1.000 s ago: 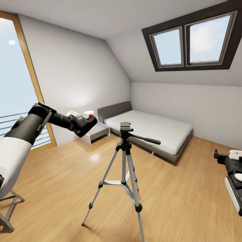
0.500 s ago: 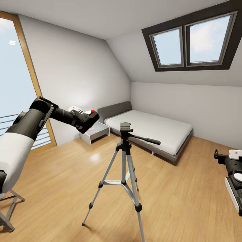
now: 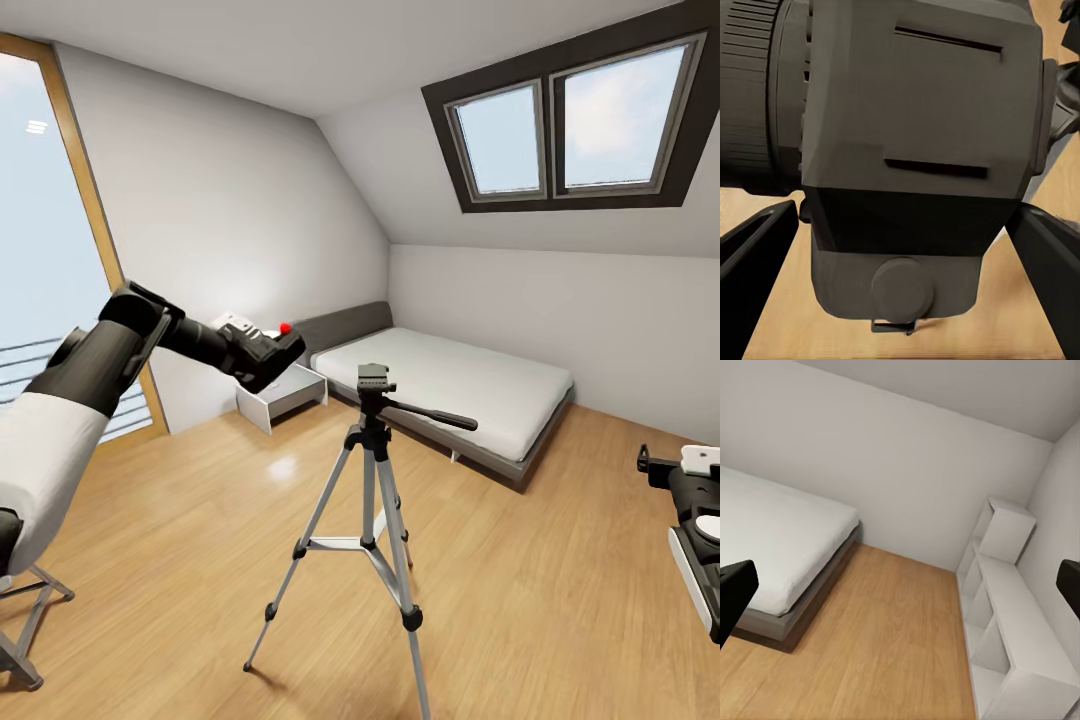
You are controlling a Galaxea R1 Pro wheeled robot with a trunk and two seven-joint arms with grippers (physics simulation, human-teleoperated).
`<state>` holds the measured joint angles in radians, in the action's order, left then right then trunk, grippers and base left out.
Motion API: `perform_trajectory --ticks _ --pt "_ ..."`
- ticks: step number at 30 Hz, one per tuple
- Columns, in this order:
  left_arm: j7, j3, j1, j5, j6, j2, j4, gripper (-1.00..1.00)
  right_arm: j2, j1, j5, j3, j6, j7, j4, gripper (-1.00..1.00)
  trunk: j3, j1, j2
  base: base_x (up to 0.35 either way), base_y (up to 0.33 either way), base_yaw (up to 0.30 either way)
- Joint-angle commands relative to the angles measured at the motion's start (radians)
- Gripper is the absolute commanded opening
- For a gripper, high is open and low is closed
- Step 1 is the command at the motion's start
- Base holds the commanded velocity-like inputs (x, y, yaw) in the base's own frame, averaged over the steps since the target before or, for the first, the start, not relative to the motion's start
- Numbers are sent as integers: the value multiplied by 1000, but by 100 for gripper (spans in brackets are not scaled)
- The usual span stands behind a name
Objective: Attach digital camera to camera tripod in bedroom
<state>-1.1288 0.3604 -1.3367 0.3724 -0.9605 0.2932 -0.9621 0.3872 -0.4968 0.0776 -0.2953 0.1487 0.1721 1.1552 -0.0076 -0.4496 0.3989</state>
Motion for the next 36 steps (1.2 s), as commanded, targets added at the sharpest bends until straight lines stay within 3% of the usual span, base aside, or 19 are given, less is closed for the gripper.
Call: perform_trajectory --ticks 1,9,24,36 --pt "-10 11 -1 11 -4 0 -1 -100 0 0 8 1 8 3 1 100 -1 0 1 0 0 0" --pt "-12 69 -1 11 -4 0 -4 -100 0 0 8 1 8 3 1 100 -1 0 1 0 0 0" --pt "-14 83 -1 11 -4 -4 -5 -100 0 0 8 0 8 3 1 100 -1 0 1 0 0 0" --pt "-14 89 -1 11 -5 -58 -20 -100 0 0 8 0 8 3 1 100 -1 0 1 0 0 0"
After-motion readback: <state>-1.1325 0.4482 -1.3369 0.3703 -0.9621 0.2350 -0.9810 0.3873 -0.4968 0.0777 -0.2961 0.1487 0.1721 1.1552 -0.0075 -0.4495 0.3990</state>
